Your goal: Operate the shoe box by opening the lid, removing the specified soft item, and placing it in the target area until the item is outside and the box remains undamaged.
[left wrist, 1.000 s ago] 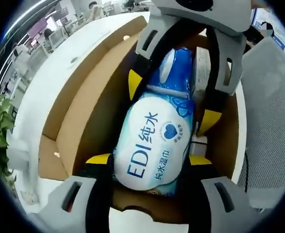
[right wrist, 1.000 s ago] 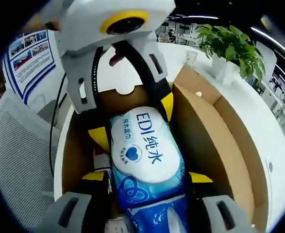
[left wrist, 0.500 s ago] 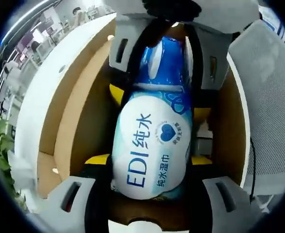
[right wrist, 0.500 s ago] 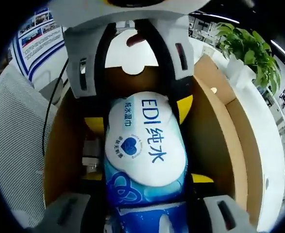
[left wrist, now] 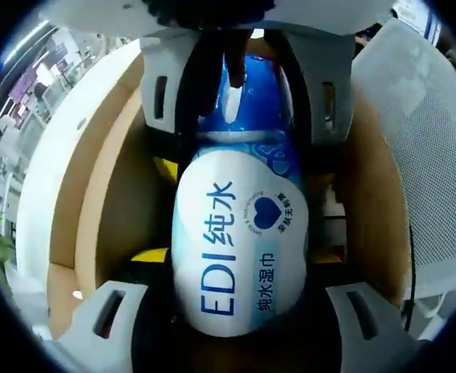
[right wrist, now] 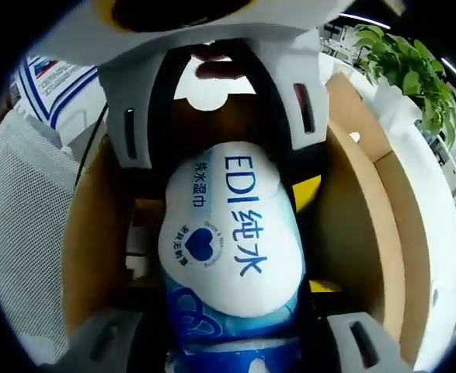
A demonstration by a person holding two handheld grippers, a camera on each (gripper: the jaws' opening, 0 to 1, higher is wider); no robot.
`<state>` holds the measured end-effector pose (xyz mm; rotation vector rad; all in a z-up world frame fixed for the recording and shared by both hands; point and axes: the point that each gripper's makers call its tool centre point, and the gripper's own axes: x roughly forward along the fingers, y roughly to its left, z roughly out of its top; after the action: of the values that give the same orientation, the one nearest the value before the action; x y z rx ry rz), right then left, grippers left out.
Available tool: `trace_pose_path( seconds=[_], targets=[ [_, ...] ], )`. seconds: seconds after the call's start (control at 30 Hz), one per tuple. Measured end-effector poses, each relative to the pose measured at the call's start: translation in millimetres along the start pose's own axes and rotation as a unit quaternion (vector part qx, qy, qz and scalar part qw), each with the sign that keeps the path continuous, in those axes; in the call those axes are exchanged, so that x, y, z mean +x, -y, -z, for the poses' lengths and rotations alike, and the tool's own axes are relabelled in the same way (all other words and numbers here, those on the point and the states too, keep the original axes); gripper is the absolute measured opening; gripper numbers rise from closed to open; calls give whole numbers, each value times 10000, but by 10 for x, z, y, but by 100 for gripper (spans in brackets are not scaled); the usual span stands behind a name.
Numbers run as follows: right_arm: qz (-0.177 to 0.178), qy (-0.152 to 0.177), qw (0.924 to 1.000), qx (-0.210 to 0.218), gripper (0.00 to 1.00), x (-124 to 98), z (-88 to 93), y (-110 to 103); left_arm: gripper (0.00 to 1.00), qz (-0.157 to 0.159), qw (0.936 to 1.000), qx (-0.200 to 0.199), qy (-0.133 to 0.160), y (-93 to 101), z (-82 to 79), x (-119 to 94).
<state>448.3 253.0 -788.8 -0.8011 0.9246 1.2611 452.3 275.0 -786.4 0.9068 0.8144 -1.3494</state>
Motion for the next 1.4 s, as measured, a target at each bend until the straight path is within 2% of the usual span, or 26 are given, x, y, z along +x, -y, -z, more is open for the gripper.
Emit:
trace_pose_path(
  seconds=[0.4,0.57,0.7,1.0,1.4],
  targets=[
    [-138,105,9996,229,67,41,-37,-37,68,107,9997,53,232,0,-31,39],
    [-164,-19,9998,-102,66,19,-4,-63,68,124,9997,91,204,5,-33,30],
    [-54,-24,9998,-189,66,14,-20,-59,67,46,9998,69,193,-9,-23,-3],
    [-112,-178,9987,-463,67,97,-8,-63,67,117,9996,67,267,0,-14,-10],
    [-167,-81,9988,-463,67,116,-2,-55,68,49,9994,167,294,1,-26,23]
  ],
)
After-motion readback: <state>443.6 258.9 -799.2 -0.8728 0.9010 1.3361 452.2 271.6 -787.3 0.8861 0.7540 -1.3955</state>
